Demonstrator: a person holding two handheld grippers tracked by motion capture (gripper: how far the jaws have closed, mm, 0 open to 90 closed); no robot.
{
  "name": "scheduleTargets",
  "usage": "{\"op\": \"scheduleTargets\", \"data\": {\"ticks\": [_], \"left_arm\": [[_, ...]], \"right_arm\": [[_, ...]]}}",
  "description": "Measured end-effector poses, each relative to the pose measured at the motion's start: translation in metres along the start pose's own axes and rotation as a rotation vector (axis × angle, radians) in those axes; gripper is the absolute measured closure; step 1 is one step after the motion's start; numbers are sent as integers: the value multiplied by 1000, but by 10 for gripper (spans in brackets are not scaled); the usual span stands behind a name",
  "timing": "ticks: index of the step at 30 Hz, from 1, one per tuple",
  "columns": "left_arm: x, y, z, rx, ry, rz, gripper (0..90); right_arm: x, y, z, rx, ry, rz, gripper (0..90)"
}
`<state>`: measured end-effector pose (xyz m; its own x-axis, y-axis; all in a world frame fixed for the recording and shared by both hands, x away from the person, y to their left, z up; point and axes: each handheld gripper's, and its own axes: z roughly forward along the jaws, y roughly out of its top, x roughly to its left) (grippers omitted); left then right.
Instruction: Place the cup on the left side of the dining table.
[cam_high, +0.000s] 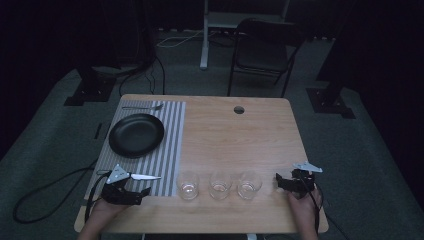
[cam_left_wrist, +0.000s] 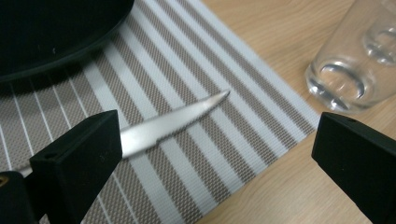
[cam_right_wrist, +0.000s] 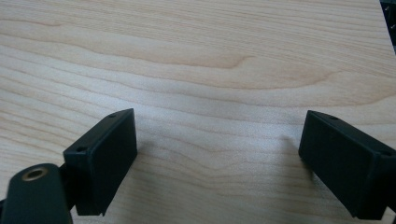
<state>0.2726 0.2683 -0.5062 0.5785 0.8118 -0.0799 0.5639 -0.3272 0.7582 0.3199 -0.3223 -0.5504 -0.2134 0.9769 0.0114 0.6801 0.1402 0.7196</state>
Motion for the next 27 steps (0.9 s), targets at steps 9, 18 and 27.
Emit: {"op": "scheduleTargets", "data": {"ticks": [9, 18, 27], "left_arm": [[-13, 16, 1, -22, -58, 39, 21], [-23, 30, 3, -36, -90, 98, 48], [-37, 48, 6, -49, -125, 150, 47]], "right_arm": [[0, 0, 0, 0, 0, 1, 111], [0, 0, 0, 0, 0, 1, 111], [0, 0, 0, 0, 0, -1, 111]]}}
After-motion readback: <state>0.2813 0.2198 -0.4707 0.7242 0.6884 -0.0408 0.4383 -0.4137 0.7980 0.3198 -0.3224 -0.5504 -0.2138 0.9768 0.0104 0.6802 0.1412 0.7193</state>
